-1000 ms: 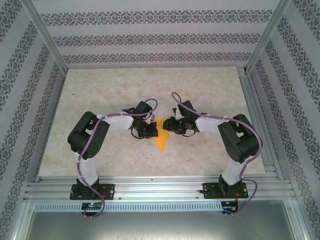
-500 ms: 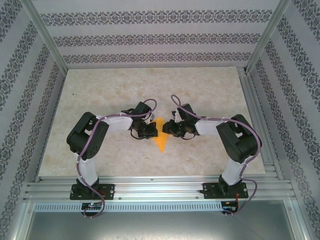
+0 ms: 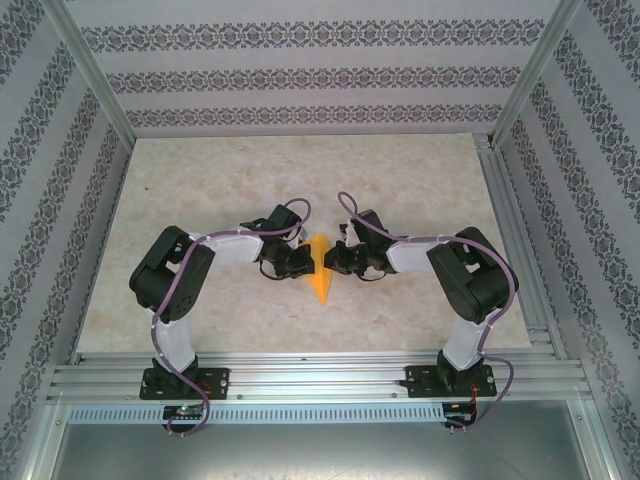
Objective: Fold a paper plane with a square sheet of paper (pick it up from the middle)
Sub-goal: Turn over the paper at the center of the table.
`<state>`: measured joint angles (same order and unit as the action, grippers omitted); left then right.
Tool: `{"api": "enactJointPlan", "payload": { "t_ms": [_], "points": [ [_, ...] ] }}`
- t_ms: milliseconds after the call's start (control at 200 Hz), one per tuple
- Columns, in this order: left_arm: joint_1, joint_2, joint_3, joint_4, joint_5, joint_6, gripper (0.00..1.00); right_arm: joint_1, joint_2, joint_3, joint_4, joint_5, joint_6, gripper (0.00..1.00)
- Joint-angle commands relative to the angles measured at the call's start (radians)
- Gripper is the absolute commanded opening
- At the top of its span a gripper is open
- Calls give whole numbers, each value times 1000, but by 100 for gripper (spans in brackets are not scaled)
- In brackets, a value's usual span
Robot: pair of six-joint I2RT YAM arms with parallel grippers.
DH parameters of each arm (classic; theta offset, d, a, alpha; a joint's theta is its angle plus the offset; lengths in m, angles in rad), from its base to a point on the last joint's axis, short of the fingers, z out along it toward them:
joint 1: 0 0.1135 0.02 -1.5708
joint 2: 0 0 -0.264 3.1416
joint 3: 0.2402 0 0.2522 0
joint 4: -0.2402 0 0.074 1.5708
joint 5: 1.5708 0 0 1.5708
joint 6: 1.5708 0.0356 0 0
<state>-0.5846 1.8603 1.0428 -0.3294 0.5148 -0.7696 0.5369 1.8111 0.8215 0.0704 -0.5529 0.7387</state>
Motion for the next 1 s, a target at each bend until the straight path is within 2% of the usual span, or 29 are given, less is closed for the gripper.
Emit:
{"api": "enactJointPlan", "payload": {
  "t_ms": [0, 255, 574, 839, 994],
  "points": [
    [4, -80, -4, 9, -8, -17, 3, 10, -45, 16, -59, 23, -35, 2],
    [16, -240, 16, -26, -51, -21, 19, 5, -184, 117, -425, 189, -199, 1],
    [59, -383, 22, -108, -167, -31, 20, -6, -287, 229, -728, 384, -337, 1],
    [98, -433, -22, -95, -239, -91, 20, -19, -286, 325, -899, 556, -437, 1],
    [122, -451, -34, -104, -243, -94, 19, -18, -280, 374, -974, 633, -475, 0]
  ]
}}
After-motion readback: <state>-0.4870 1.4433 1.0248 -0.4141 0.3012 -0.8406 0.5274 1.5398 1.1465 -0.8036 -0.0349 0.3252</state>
